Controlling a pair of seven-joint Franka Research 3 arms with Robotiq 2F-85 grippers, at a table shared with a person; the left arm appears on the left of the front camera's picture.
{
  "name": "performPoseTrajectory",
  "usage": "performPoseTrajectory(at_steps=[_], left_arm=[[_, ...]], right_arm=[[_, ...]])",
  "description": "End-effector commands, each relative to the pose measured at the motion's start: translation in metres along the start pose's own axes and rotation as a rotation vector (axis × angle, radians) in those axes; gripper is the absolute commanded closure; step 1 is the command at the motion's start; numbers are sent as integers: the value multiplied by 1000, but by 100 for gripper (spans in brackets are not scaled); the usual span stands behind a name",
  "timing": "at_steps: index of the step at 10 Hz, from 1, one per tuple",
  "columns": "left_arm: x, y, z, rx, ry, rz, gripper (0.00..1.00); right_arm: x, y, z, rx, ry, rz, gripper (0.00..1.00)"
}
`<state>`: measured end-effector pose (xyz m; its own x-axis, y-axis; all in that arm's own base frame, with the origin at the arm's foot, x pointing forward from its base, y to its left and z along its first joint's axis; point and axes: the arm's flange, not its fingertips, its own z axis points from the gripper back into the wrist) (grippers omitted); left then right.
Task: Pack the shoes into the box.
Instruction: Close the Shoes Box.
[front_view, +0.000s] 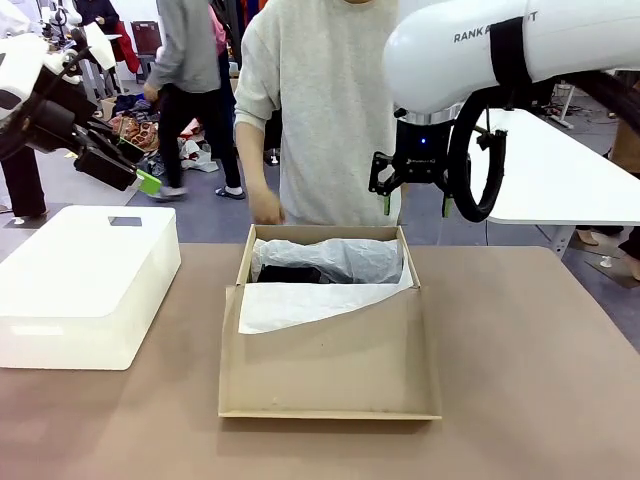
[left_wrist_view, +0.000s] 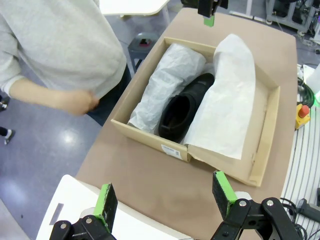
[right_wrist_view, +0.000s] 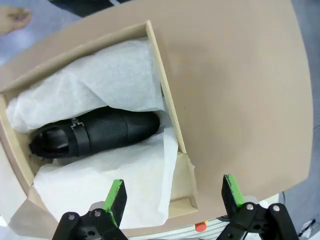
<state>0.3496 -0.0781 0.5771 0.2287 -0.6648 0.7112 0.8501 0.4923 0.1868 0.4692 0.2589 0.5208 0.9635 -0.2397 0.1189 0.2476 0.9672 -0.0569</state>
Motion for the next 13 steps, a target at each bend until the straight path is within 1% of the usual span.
performPoseTrajectory(at_steps=[1, 5, 6, 8, 10, 11, 13], left_arm=[[-1, 1, 0, -14, -16, -12, 0], [-1, 1, 0, -14, -16, -12, 0], [-1, 1, 0, -14, -16, -12, 0], [-1, 1, 0, -14, -16, -12, 0], [-1, 1, 0, -14, -16, -12, 0], [-1, 1, 0, -14, -16, -12, 0], [-1, 1, 0, -14, -16, -12, 0]], right_arm=[[0, 1, 7, -6, -6, -44, 0], [0, 1, 7, -6, -6, -44, 0], [0, 0, 2, -1, -1, -15, 0], [6, -44, 10, 54, 16, 222, 0], [12, -83, 9, 100, -1, 463, 0], [16, -102, 7, 159, -3, 583, 0], [25, -135, 1, 273, -46, 808, 0]])
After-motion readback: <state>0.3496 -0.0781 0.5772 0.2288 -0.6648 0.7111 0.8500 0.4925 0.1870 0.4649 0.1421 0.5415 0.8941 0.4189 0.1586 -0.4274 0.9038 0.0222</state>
